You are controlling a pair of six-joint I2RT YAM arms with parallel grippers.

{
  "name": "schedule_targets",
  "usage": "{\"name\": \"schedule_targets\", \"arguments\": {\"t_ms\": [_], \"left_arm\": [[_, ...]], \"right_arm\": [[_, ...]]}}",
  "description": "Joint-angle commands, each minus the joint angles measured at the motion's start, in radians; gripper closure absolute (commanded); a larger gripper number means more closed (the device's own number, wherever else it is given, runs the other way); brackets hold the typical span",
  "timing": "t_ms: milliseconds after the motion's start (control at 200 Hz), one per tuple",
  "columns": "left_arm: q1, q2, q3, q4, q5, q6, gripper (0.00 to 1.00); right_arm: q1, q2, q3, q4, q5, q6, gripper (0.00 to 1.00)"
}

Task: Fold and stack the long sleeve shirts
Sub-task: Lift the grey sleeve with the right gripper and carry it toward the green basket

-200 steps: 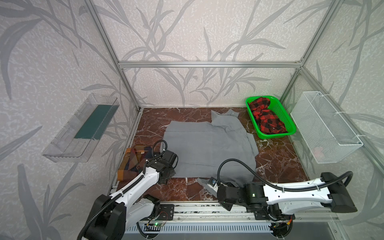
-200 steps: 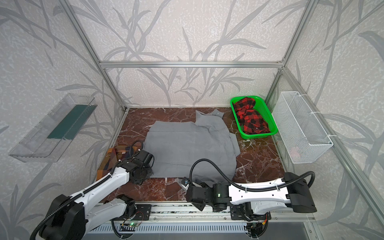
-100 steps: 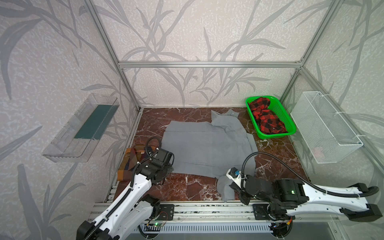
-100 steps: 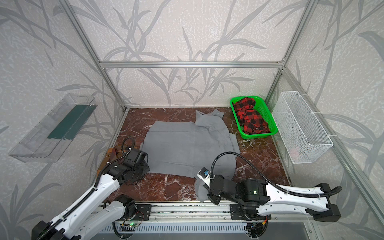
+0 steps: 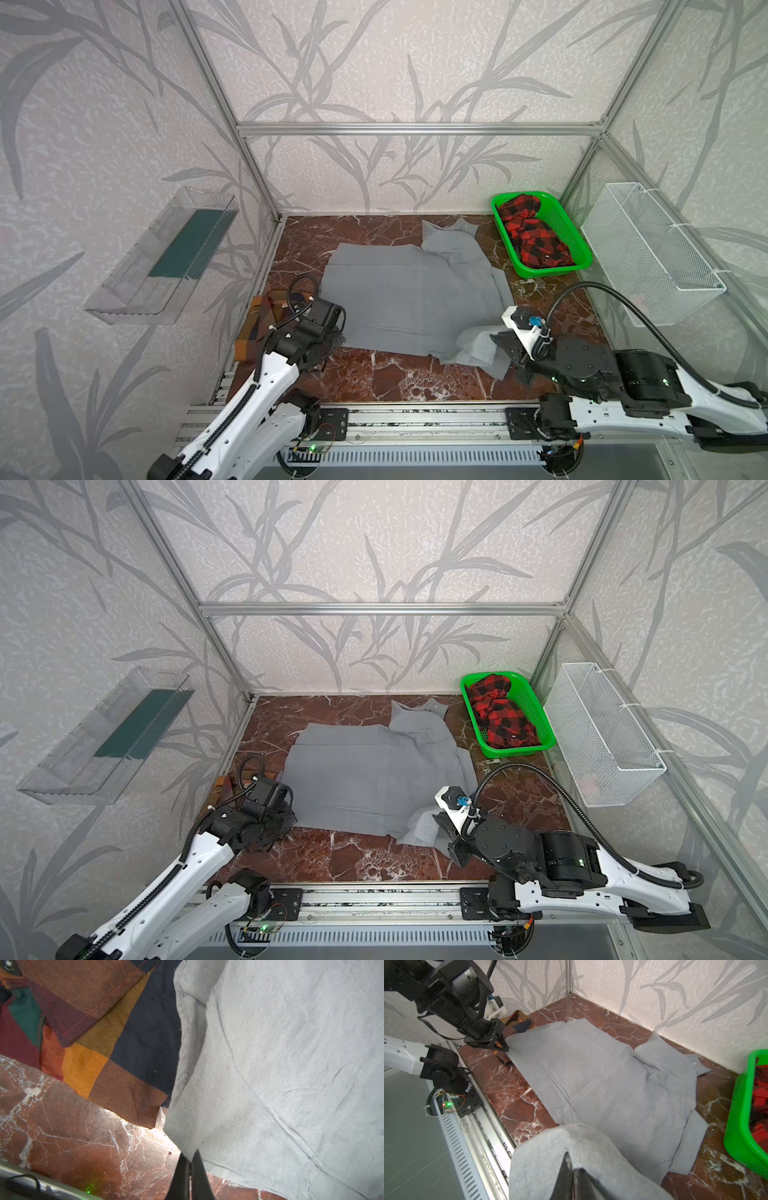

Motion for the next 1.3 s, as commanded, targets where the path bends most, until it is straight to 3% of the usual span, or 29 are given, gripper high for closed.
{"name": "schedule_targets", "arguments": {"t_ms": [0,235,530,800,1295], "left_arm": [[-0.003,-0.014,0.044,-0.021,-0.016,-0.003,1.0],[-0.003,0.002,0.063,0.058,-0.049,0.02,1.0],[-0.002,0.059,0.099,0.074,-0.091,0.012,1.0],[0.001,0.126,0.112,0.114,-0.127,0.004,1.0],[0.063,0.292,0.161,0.179,-0.137,0.034,1.0]], "right_arm": [[-0.004,0.009,0.055,-0.014,0.107,-0.071,1.0],[-0.076,0.04,0.081,0.073,0.139,-0.213,1.0],[-0.459,0.171,0.156,0.162,-0.229,-0.278,1.0],[-0.651,0.313,0.282,0.223,-0.369,-0.308,1.0],[-0.8,0.527,0.374,0.335,-0.407,-0.32,1.0]]}}
